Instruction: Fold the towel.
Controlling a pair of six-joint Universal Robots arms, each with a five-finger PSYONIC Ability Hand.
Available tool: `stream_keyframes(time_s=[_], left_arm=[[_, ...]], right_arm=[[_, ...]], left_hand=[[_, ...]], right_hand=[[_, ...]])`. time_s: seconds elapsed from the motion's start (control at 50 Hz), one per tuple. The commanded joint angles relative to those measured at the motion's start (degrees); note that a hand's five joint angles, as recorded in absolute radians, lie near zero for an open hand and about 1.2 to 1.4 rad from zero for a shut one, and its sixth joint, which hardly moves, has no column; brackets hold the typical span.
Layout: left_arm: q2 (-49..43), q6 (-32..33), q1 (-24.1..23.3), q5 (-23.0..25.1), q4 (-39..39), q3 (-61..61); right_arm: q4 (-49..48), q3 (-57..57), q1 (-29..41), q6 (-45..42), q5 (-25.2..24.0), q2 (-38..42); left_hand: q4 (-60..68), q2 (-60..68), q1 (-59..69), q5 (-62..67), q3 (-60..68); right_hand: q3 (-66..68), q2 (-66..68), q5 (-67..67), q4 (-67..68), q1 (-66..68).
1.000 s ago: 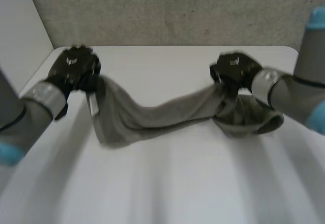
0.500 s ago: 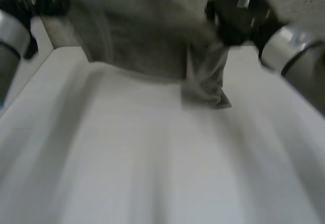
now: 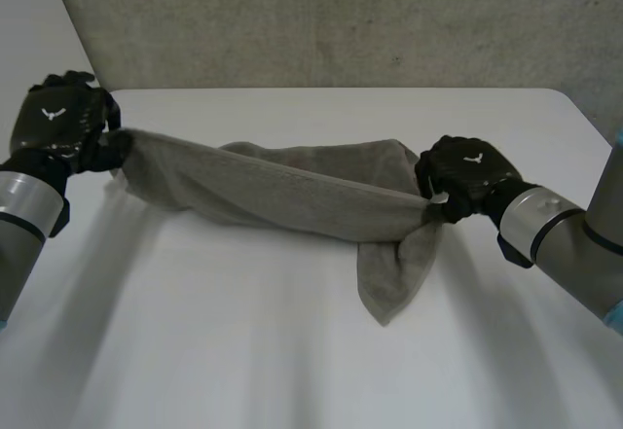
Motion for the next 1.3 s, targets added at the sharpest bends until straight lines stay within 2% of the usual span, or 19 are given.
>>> stream_keyframes(time_s=[0.02,0.12,0.28,0.46,0.6,0.66,0.76,1.02,1.08,1.1,1.12,1.14,1.18,1.2,1.22,1.3], left_arm=[[3.7,-2.0,0.8,-0.4,0.0,-1.1],[5.0,-3.6,1.4,-0.4,0.2,-1.3],[5.0,-4.1,1.7,-0.3,0.0,-1.8],[5.0,-4.0,1.5,0.3,0.0,-3.4],[5.0,-4.0,1.0,0.3,0.0,-3.4],[5.0,-4.0,0.9,0.3,0.0,-3.7],[4.9,-4.0,0.8,0.3,0.1,-4.0],[4.6,-4.0,0.6,0.3,0.1,-4.1],[4.4,-4.0,0.6,0.3,0.1,-4.1],[4.4,-4.1,0.6,0.3,0.1,-4.1],[4.4,-4.1,0.6,0.3,0.1,-4.1],[4.4,-4.1,0.5,0.2,0.1,-4.1],[4.4,-4.2,0.6,0.2,0.0,-4.1],[4.4,-4.2,0.5,0.2,0.0,-4.1],[4.6,-4.2,0.6,0.2,0.0,-4.2],[4.9,-4.2,0.8,0.1,0.1,-4.2]], right_arm=[[0.5,-1.6,-1.9,3.4,3.3,1.7],[0.7,-0.9,-1.9,7.2,3.0,4.4],[5.8,-0.2,-1.3,12.6,2.0,7.5],[6.5,5.9,-1.4,13.9,1.8,-0.3],[2.9,10.1,-1.0,24.5,1.8,-1.0],[2.3,10.4,-0.5,25.5,1.9,-0.7],[0.9,8.8,3.5,26.3,2.6,3.6],[0.0,1.9,6.2,28.2,3.8,12.2],[-0.1,-0.4,6.7,29.3,4.6,14.1],[-0.2,-1.6,7.1,29.6,5.1,15.0],[-0.4,-2.5,7.5,30.2,5.7,15.8],[-0.4,-2.5,7.5,30.2,5.7,15.8],[-3.2,-3.8,7.9,31.7,6.8,16.4],[-3.2,-3.8,7.9,31.7,6.8,16.4],[-4.9,-4.2,7.9,32.1,7.0,16.0],[-6.2,-5.8,7.3,31.9,6.7,13.5]], left_hand=[[-3.8,2.3,2.9,2.0,-3.3],[-3.8,2.3,2.9,2.0,-3.3],[-3.8,2.3,2.9,2.0,-3.3],[-3.8,2.3,2.9,2.0,-3.3],[-3.8,2.3,2.9,2.0,-3.3],[-3.8,2.3,2.9,2.0,-3.3],[-3.8,2.3,2.9,2.0,-3.3],[-3.8,2.3,2.9,2.0,-3.3],[-3.8,2.3,2.9,2.0,-3.3],[-3.8,2.3,2.9,2.0,-3.3],[-3.8,2.3,2.9,2.0,-3.3],[-3.8,2.3,2.9,2.0,-3.3],[-3.8,2.3,2.9,2.0,-3.3],[-3.8,2.3,2.9,2.0,-3.3],[-3.8,2.3,2.9,2.0,-3.3],[-3.8,2.3,2.9,2.0,-3.3]], right_hand=[[-3.0,-16.2,-15.4,-4.4,-15.1],[-3.0,-24.2,-23.5,-4.4,-23.1],[-3.0,-27.8,-27.0,-4.4,-26.7],[-3.0,-33.8,-33.1,-4.4,-32.7],[-3.0,-34.7,-33.9,-4.4,-33.6],[-3.0,-34.7,-33.9,-4.4,-33.6],[-3.0,-34.3,-33.6,-4.4,-33.2],[-3.0,-31.8,-31.1,-4.4,-30.7],[-3.0,-29.3,-28.5,-4.4,-28.2],[-3.0,-24.0,-23.2,-4.4,-22.9],[-3.0,-12.9,-12.2,-4.4,-11.8],[-3.0,-12.8,-12.0,-4.4,-11.7],[-3.0,16.1,16.9,-4.4,17.2],[-3.0,16.3,17.1,-4.4,17.4],[-3.0,23.4,24.2,-4.4,24.5],[-3.0,23.5,24.2,-4.4,24.6]])
